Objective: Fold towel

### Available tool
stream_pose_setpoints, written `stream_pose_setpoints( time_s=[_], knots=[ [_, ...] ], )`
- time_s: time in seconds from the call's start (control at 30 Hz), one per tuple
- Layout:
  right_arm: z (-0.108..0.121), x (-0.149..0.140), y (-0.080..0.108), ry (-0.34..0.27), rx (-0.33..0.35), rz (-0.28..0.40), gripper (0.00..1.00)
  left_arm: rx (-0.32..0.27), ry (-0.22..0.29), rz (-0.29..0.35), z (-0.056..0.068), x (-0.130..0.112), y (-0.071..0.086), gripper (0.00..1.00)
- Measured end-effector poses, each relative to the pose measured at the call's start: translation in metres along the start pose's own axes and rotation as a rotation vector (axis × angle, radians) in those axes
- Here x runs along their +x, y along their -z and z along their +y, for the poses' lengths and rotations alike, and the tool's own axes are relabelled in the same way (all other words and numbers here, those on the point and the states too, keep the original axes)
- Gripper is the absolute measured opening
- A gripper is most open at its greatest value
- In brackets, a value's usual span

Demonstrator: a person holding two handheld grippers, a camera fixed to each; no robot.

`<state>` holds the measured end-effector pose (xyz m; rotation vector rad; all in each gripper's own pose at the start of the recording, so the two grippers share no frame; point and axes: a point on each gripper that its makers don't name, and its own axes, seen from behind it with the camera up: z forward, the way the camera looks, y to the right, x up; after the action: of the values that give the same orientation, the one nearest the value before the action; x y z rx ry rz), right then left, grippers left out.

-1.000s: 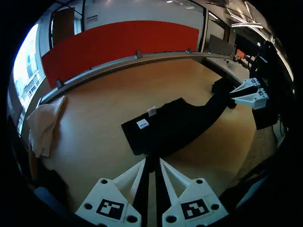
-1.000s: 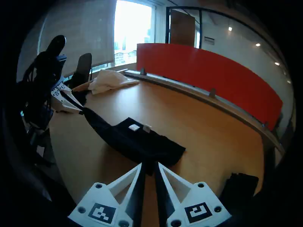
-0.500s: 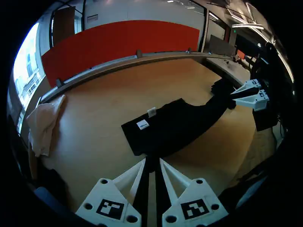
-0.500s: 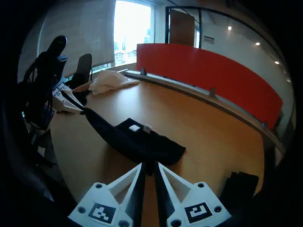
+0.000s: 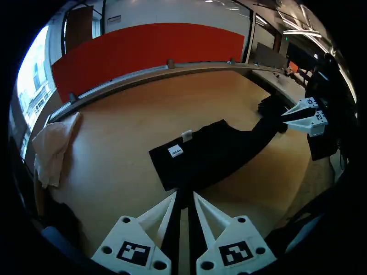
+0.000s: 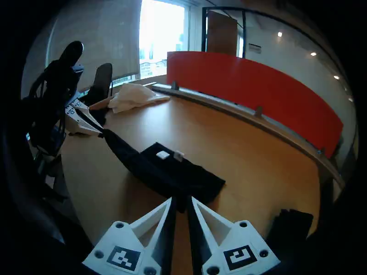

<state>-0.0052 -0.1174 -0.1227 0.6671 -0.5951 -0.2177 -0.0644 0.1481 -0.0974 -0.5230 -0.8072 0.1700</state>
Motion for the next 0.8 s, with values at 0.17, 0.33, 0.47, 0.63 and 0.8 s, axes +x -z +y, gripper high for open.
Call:
stream_pose_setpoints(
  time_s=[0.17, 0.33, 0.47, 0.63, 0.8],
  knots=[
    [0.007, -0.005, -0.011, 0.014, -0.005, -0.023, 0.16, -0.003, 0.003, -0.011, -0.003, 0.002, -0.012, 0.1],
    [0.015, -0.011, -0.024, 0.015, -0.009, -0.044, 0.16, -0.001, -0.006, -0.019, -0.007, 0.006, -0.027, 0.1],
    [0.022, -0.016, -0.036, 0.006, -0.009, -0.059, 0.16, -0.002, -0.008, -0.03, -0.011, 0.006, -0.039, 0.1],
    [0.029, -0.022, -0.052, -0.007, -0.01, -0.081, 0.16, -0.002, -0.006, -0.045, -0.016, 0.005, -0.053, 0.1],
    [0.034, -0.028, -0.065, -0.018, -0.006, -0.101, 0.16, 0.002, -0.015, -0.057, -0.022, 0.002, -0.068, 0.1]
  ],
)
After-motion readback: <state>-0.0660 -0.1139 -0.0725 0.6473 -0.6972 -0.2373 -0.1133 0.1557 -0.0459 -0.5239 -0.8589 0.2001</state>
